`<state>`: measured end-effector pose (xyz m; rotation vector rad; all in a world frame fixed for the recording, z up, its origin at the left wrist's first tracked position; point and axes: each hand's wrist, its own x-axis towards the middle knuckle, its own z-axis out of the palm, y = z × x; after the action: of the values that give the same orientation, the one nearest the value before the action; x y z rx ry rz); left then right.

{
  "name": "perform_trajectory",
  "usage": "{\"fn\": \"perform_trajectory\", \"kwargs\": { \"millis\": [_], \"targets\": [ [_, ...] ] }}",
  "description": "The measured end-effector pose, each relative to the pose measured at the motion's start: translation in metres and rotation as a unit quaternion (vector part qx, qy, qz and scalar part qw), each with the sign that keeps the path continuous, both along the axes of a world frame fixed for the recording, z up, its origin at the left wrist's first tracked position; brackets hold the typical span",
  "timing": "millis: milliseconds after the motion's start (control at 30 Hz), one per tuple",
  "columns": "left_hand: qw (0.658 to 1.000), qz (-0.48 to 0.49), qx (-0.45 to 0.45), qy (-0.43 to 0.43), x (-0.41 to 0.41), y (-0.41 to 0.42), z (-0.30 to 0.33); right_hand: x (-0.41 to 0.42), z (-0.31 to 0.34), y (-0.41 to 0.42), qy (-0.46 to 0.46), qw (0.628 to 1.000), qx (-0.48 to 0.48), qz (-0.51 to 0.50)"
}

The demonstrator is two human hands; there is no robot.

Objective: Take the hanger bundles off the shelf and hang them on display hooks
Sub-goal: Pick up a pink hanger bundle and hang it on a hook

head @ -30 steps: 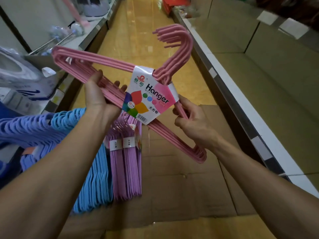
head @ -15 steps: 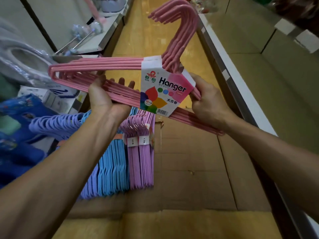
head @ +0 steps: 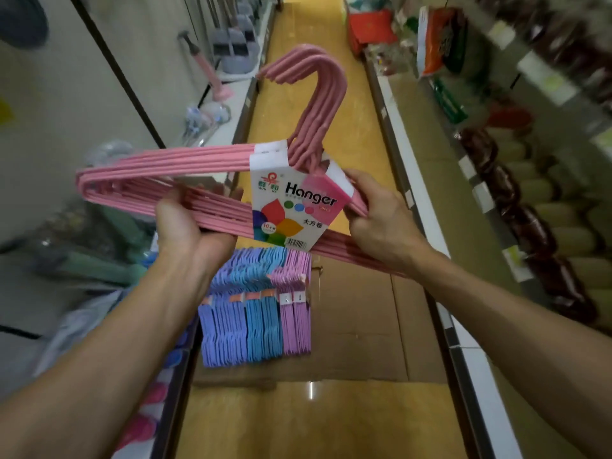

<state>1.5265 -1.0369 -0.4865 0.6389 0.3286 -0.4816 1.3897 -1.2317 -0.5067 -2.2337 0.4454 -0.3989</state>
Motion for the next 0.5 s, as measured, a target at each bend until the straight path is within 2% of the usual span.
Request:
{"fn": "perform_trajectory", "kwargs": {
  "millis": [233,367,500],
  "targets": [
    [0.998,0.014,0.056,0.005,-0.034,0.035,0.219,-0.015,0.201,0.025,-0.022,0.999,-0.025,0.016],
    [0.997,0.047,0.042,-0.037,-0.046,0.052,0.331,-0.016,0.313,0.036,-0.076,0.995,-0.048,0.037],
    [0.991,0.063,0.047,-0.112,-0.059,0.068,0.413,-0.024,0.4,0.052,-0.135,0.985,-0.09,0.051]
  ]
}}
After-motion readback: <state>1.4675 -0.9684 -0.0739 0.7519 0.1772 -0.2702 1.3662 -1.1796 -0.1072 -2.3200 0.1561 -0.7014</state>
